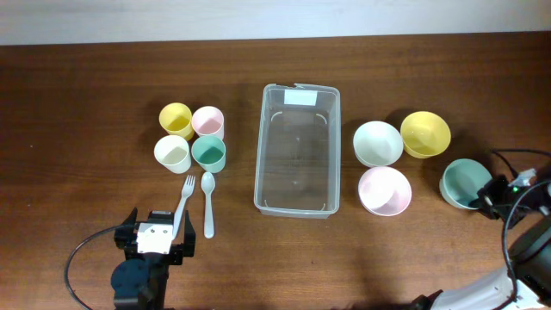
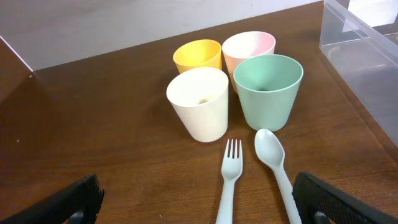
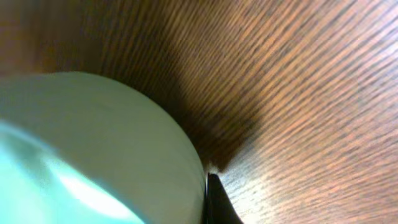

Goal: Pack container
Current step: 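Grasp the mint bowl rim with the right gripper and lift, then carry the mint bowl over the container and lower it inside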

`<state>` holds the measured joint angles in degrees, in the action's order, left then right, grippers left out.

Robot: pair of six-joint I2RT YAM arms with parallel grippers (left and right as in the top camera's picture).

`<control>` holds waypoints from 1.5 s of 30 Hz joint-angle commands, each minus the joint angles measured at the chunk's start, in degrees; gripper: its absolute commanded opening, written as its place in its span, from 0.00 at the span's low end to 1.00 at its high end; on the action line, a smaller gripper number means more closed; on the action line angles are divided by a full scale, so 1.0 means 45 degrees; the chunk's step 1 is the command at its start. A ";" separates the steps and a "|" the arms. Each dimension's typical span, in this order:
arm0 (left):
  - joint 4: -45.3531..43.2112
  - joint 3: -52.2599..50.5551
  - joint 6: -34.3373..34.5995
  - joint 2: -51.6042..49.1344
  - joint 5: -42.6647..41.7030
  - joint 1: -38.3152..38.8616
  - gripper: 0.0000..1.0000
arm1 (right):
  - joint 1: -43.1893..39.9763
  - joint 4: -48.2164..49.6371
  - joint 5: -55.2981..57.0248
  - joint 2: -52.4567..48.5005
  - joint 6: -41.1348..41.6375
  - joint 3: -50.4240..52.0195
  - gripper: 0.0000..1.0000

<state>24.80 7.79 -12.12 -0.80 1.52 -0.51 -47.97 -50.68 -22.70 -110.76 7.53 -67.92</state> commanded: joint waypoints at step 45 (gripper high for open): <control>-0.0029 -0.0117 0.0209 0.0087 -0.0141 0.0000 1.00 | 1.3804 0.3643 0.1457 -0.2735 0.1496 -0.6620 0.22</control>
<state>24.80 7.79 -12.12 -0.80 1.52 -0.51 12.88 -35.33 -14.66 -121.91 13.74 -95.77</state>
